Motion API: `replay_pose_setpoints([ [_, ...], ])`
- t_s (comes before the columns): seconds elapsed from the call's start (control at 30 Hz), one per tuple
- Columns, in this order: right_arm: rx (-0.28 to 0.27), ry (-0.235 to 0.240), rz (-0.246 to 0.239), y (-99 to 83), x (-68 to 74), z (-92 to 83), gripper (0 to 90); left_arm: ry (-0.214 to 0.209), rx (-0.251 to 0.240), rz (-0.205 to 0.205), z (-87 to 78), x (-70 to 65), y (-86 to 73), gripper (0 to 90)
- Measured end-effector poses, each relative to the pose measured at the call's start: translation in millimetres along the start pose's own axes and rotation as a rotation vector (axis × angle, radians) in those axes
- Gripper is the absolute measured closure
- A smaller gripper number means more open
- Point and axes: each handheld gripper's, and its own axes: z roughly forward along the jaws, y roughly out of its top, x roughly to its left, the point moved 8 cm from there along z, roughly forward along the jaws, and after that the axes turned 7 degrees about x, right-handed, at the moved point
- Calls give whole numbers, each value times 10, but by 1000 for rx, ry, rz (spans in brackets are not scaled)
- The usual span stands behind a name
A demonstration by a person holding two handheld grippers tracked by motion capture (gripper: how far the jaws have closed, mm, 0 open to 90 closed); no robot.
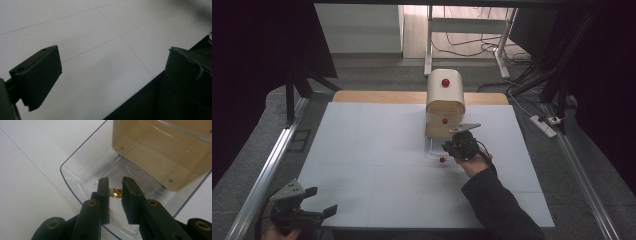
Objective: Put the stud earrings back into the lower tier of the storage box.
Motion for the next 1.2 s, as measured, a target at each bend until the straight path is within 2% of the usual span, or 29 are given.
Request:
replay_pose_setpoints([
  [0.37, 21, -2, 5, -25, -10, 61, 753, 0, 0, 0, 0, 0, 0, 11],
  [0.7, 15, 0, 12, -27, -17, 37, 728, -1, -1, 0, -2, 0, 0, 11],
  [1.2, -14, 5, 27, -31, 9, -134, 602, -1, -3, 0, -5, 0, 0, 11],
])
